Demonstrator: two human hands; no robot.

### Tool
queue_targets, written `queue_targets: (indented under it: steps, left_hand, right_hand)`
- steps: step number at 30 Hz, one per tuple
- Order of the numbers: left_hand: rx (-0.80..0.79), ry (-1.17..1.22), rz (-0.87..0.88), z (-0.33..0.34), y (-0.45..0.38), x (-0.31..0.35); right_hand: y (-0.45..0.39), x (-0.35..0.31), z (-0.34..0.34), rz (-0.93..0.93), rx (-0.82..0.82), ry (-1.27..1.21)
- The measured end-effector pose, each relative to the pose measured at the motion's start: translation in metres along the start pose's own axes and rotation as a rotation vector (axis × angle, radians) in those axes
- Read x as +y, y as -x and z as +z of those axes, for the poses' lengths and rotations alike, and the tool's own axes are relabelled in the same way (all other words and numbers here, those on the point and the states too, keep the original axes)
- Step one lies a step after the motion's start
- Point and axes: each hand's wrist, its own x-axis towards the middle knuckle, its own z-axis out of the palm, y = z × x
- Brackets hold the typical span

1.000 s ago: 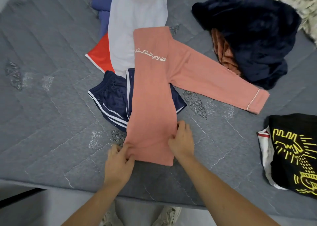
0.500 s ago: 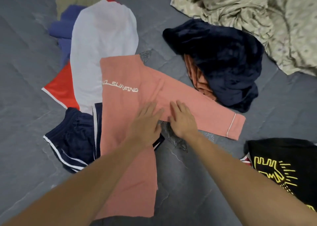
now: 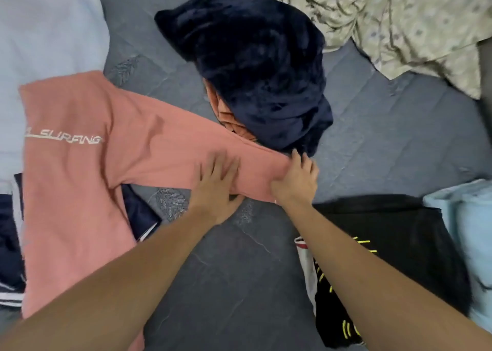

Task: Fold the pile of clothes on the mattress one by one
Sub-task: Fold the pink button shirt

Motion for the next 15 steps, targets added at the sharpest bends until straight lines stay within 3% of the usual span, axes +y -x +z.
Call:
queue_targets:
  steps: [4,9,15]
  left_hand:
    - [-0.018,-0.009,-0.041,0.003,-0.005,0.004]
    - [-0.019,-0.022,-0.044,0.003,-0.005,0.004]
    - [-0.015,0.087,0.014,-0.004,-0.001,-0.002]
  right_hand:
    - [-0.018,0.011,-0.016,0.087,-0.038,-0.054]
    - [-0.030,0.013,-0.025,0.213,-0.244,-0.429]
    - [-0.019,0.005,-0.026,0.246,-0.270,-0.724]
